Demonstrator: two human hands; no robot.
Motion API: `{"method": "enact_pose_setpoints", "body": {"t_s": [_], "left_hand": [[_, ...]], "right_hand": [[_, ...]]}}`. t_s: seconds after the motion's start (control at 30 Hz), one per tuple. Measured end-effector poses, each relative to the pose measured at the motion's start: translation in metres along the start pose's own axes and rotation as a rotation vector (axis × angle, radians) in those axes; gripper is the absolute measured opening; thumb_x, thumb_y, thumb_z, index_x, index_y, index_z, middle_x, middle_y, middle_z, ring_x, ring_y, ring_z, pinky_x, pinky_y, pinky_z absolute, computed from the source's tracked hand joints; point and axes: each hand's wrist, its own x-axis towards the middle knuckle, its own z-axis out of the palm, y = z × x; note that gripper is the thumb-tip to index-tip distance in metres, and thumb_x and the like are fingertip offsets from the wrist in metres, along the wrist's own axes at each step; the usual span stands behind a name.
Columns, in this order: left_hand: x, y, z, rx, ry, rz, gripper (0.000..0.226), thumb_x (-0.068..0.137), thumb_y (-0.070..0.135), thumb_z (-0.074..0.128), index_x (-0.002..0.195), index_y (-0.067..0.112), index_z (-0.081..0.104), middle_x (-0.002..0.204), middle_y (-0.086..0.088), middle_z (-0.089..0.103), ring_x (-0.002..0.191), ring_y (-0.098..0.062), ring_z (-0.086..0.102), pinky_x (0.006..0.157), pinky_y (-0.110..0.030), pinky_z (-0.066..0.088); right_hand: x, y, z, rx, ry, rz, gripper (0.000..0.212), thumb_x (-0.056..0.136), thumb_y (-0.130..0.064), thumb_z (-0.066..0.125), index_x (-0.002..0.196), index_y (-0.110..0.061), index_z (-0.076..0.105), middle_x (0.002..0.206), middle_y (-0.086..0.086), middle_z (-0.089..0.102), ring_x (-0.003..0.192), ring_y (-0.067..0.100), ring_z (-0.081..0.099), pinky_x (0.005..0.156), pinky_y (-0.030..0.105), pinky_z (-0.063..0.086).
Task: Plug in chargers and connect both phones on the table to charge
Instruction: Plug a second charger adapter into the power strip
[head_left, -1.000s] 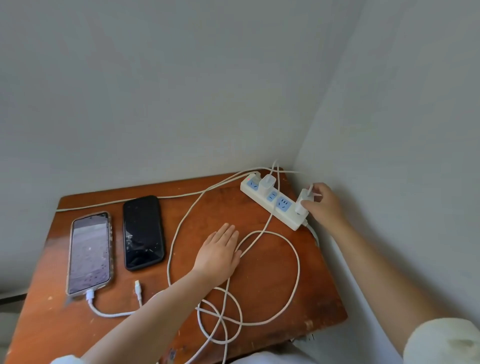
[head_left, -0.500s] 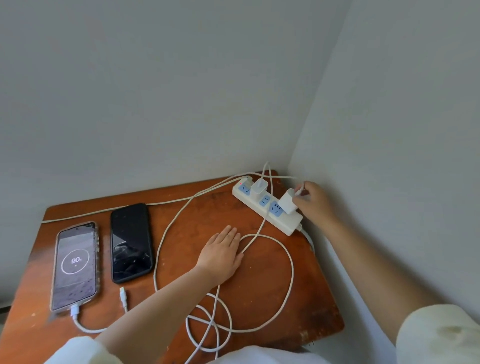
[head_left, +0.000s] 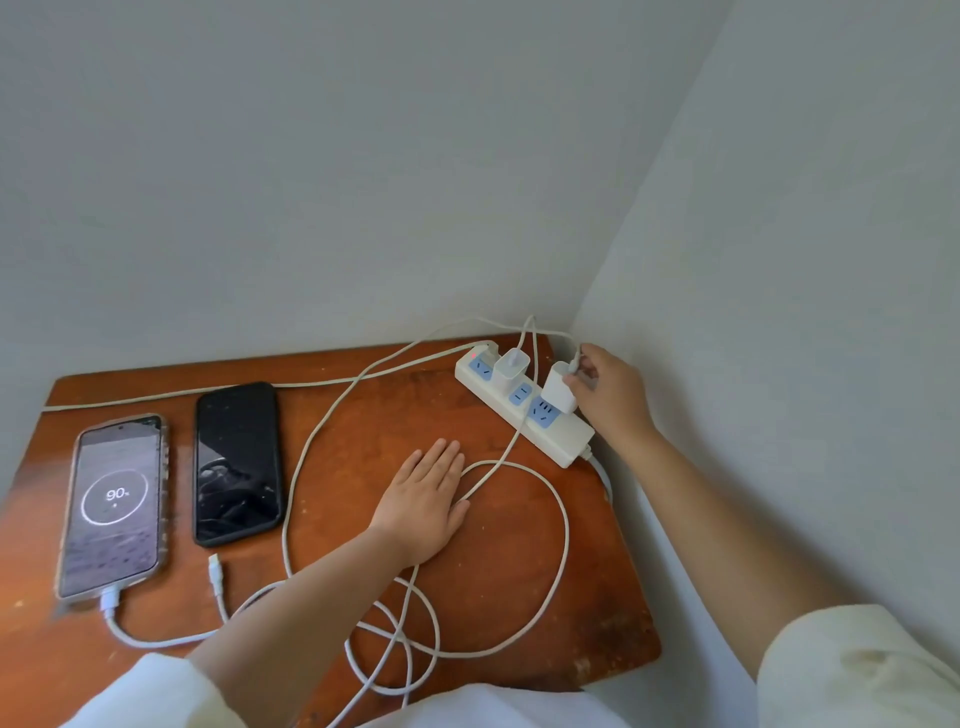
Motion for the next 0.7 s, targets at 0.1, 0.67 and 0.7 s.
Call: {"method": "enact_pose_setpoints", "body": {"t_s": [0.1,0.67,0.7], "left_hand": [[0.000,-0.001,0.001,-0.002,0.009,-0.001,0.057,0.096,0.044,0.016,0.143,0.016,-0.002,0.154,-0.001,-0.005,0.139,-0.014,-0.012,0.107,-0.030,-0.013],[0.000,-0.002,0.003,-0.003,0.035,-0.002,0.057,0.096,0.044,0.015,0.143,0.017,-0.003,0.154,-0.001,-0.005,0.139,-0.014,-0.013,0.104,-0.029,-0.016],[-0.001,-0.002,0.003,-0.004,0.036,-0.002,0.057,0.096,0.044,0.016,0.143,0.017,-0.003,0.154,-0.001,-0.005,0.139,-0.014,-0.013,0.104,-0.029,-0.016]], "right_hand": [[0.001,-0.003,0.005,0.028,0.034,0.016,0.023,0.088,-0.010,0.058,0.109,-0.001,0.056,0.109,0.017,0.066,0.098,0.029,0.062,0.068,0.025,0.045],[-0.014,0.008,0.018,-0.005,0.107,0.018,0.026,0.085,-0.016,0.064,0.105,-0.002,0.055,0.106,0.016,0.067,0.093,0.030,0.065,0.067,0.025,0.045],[-0.012,0.006,0.019,-0.014,0.108,0.001,0.025,0.085,-0.016,0.064,0.104,-0.002,0.056,0.105,0.016,0.068,0.092,0.029,0.066,0.067,0.025,0.046]]}}
